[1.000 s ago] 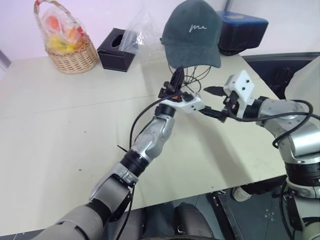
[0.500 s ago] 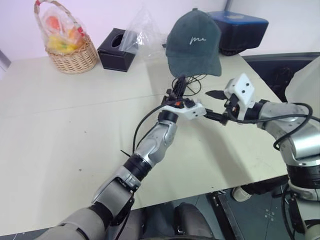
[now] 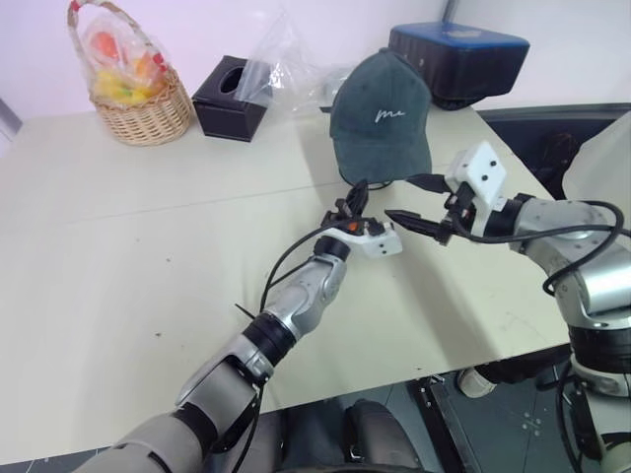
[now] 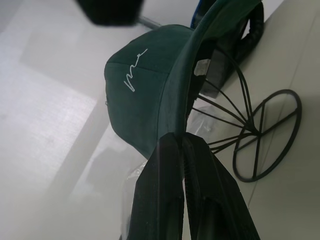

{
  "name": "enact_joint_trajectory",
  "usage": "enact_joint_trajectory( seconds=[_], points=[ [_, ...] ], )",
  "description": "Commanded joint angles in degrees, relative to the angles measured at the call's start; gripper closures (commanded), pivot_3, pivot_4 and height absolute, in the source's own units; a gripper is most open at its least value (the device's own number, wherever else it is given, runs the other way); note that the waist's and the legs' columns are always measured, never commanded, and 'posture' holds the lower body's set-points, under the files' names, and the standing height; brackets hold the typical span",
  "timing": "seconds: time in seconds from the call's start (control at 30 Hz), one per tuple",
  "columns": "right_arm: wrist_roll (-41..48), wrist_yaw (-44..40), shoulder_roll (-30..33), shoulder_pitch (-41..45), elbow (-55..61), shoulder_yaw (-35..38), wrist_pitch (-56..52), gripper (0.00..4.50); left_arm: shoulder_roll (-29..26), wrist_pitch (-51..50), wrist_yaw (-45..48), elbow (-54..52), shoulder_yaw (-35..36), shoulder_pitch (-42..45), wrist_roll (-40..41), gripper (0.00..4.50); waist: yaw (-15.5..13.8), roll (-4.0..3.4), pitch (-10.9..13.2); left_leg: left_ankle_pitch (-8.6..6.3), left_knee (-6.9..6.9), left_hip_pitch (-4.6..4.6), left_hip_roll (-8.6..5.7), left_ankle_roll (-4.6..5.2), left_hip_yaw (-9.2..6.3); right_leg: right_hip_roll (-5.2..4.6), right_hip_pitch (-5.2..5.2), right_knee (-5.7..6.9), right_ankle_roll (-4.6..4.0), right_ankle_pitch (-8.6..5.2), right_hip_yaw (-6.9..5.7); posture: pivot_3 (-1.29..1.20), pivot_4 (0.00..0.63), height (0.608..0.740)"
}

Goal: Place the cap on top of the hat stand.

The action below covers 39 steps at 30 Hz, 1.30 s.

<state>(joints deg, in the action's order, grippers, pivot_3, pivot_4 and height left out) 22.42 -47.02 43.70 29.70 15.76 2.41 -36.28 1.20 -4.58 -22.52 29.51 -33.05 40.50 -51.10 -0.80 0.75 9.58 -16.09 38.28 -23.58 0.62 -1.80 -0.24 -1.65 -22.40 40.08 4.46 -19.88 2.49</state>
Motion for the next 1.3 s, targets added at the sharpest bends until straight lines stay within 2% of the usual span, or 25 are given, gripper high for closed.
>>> enact_joint_trajectory(
  seconds=[0.03,0.33,0.57,0.67,0.87,0.9,1.3],
  points=[
    [0.64,0.22,0.13,1.23,1.68,1.54,0.83,1.01,0.38,-0.68,1.60,-2.42,-0.77,-0.05,-0.32,4.49,-0.01,0.00,0.00,0.00,0.00,0.00,0.00,0.00,0.00,0.00,0.00,0.00,0.00,0.00,0.00,0.00,0.150,0.740],
    [0.49,0.14,0.30,1.67,1.29,1.41,1.26,1.01,-0.84,0.57,5.16,-2.94,-1.30,-1.17,0.59,4.49,0.00,0.00,0.00,0.00,0.01,0.00,0.00,0.00,0.00,-0.01,0.00,0.00,0.00,0.00,0.00,0.00,0.150,0.740],
    [-1.60,-2.09,4.72,3.60,-1.25,2.32,3.28,1.01,-1.13,1.19,6.68,-3.41,-1.02,-1.63,1.19,4.49,-0.04,0.00,0.00,0.00,0.02,0.00,-0.02,0.00,0.00,-0.01,0.01,0.00,0.00,0.00,0.00,0.00,0.150,0.740],
    [-1.96,-3.36,6.82,3.59,-1.64,2.38,3.81,1.01,-1.22,1.32,7.88,-3.78,-0.70,-1.83,1.85,3.47,0.02,0.00,0.00,0.00,0.01,0.00,-0.01,0.00,-0.01,0.00,0.01,0.00,0.00,0.00,0.00,0.00,0.150,0.740],
    [-2.92,-5.53,10.99,3.74,-3.69,3.47,5.14,1.01,-1.40,1.47,8.09,-4.14,-0.76,-1.92,1.79,0.42,0.03,0.00,0.00,0.00,0.02,0.00,-0.01,0.01,0.00,-0.01,0.02,0.00,0.00,0.00,0.00,0.00,0.150,0.740],
    [-2.89,-5.84,11.45,3.75,-3.84,3.58,5.25,1.01,-1.44,1.51,8.07,-4.14,-0.80,-1.89,1.74,0.08,0.03,0.00,0.00,0.00,0.02,0.00,-0.01,0.01,0.00,-0.01,0.01,0.00,0.00,0.00,0.00,0.00,0.150,0.740],
    [-2.50,-6.47,12.63,3.22,-3.62,4.32,4.68,1.01,-5.08,6.00,12.97,-7.33,-0.86,-5.78,4.17,0.08,0.04,0.00,0.00,0.00,0.01,0.00,0.00,0.00,0.00,-0.01,0.01,0.00,0.00,0.00,0.01,0.00,0.150,0.740]
  ],
)
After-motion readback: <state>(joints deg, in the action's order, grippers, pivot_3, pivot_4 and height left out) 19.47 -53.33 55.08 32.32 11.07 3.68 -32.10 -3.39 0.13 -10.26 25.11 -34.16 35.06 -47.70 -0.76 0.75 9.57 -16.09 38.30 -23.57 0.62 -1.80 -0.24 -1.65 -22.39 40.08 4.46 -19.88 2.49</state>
